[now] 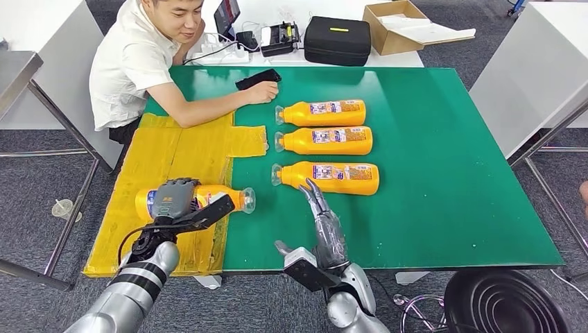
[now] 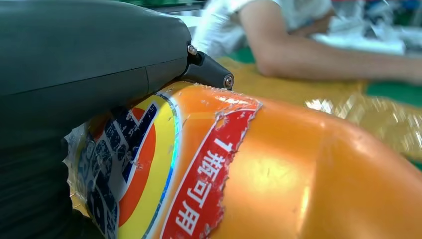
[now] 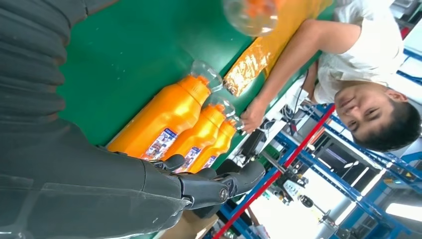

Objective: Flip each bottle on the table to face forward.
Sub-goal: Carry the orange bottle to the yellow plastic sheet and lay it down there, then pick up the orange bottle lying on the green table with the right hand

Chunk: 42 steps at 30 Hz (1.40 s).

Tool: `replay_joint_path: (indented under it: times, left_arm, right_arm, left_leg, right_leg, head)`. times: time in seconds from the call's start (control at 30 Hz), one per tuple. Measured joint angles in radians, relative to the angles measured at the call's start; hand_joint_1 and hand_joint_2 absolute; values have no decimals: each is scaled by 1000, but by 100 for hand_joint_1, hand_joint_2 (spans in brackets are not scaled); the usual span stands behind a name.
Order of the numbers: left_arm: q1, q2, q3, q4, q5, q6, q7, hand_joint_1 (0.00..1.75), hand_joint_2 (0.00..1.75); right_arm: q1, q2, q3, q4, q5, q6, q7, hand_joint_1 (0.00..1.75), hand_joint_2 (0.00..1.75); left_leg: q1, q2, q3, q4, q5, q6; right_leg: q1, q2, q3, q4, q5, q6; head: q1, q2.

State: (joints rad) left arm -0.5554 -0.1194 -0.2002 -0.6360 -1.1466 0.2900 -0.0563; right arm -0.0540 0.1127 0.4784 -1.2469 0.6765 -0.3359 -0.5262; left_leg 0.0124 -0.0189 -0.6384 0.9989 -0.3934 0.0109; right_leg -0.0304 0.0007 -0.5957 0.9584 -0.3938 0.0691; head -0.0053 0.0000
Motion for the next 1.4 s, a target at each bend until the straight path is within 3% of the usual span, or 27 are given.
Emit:
replay_joint_path:
  times: [0.07,0.57,0.87,1.13,1.27,1.4]
  left_arm:
    - [-26,5,-13,26,-9,-51,-1,0,175]
    - [-190,41,-55,212,24,-380,25,0,175]
    - [-211,60,-55,242,39,-415,24,0,175]
    - [-191,59,-57,235,63,-297,-17,0,175]
    - [-127,33,-61,166,57,-91,-34,0,175]
    - [-11,-11,-106,-6,-66,134,10,0,175]
  right_arm:
    - [-3,0,-1,0,-15,13,-7,0,175]
    - [-38,9,-24,30,-107,57,-57,0,175]
    - [-51,15,-26,69,-121,62,-68,0,175]
    - [-52,14,-31,84,-43,-4,-48,0,175]
    - [-67,-14,-32,88,199,-127,94,0,175]
    - [-117,-68,-57,109,358,-160,206,0,175]
  left_leg:
    - [0,0,0,0,0,0]
    - [0,-1,6,0,0,0]
    - [0,-1,8,0,0,-1]
    - [0,-1,9,0,0,-2]
    - [-1,-1,8,0,1,-1]
    - [-2,-2,4,1,2,1]
  right_leg:
    - [0,0,0,0,0,0]
    - [0,0,6,1,0,0]
    - [0,0,7,2,0,0]
    - [0,0,7,3,-1,-1]
    - [0,0,5,3,0,0]
    - [-2,0,3,3,0,0]
  head:
    - [0,0]
    - [0,0]
    - [0,0]
    - [0,0]
    - [0,0]
    - [0,0]
